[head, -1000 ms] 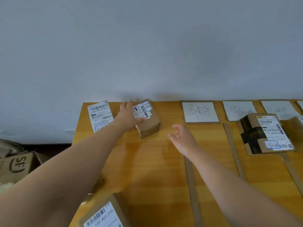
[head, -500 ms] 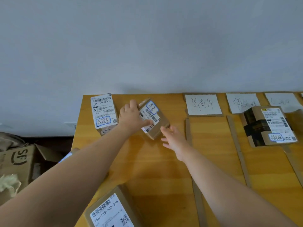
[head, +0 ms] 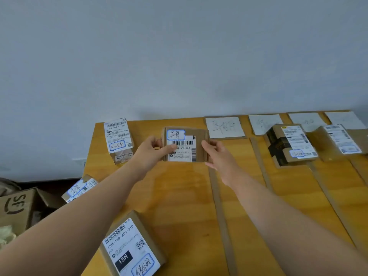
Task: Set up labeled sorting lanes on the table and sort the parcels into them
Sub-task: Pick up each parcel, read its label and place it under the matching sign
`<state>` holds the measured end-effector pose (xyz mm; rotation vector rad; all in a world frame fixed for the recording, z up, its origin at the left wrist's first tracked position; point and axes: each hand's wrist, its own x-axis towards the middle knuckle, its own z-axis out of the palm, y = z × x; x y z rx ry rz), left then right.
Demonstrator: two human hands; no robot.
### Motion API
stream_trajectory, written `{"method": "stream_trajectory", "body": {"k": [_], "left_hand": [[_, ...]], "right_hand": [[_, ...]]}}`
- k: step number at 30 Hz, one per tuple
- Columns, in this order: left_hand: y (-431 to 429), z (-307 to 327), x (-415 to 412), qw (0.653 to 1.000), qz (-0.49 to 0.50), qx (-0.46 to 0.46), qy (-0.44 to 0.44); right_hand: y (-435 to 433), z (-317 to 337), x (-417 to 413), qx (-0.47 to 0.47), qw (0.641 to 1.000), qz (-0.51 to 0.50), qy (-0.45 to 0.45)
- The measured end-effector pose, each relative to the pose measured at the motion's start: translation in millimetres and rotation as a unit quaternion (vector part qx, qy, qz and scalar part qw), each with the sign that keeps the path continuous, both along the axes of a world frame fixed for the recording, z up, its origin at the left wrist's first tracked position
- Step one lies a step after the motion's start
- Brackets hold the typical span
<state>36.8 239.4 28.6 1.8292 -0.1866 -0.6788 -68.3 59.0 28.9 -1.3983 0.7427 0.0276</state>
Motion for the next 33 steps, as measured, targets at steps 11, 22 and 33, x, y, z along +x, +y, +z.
{"method": "stream_trajectory", "body": {"k": [11, 22, 33], "left_hand": [[-43, 28, -43, 0.997, 0.016, -0.062, 0.032], [-95, 14, -76, 0.995, 0.022, -0.019, 0.096], [-122, -27, -86, 0.99, -0.008, 0.129, 0.061]], "right_hand": [[-39, 30, -44, -0.002, 0.997, -0.058, -0.057], [-87, 18, -71, -0.002, 1.0, -0.008, -0.007], [-142, -35, -73, 0.009, 0.994, -0.067, 0.089]]}}
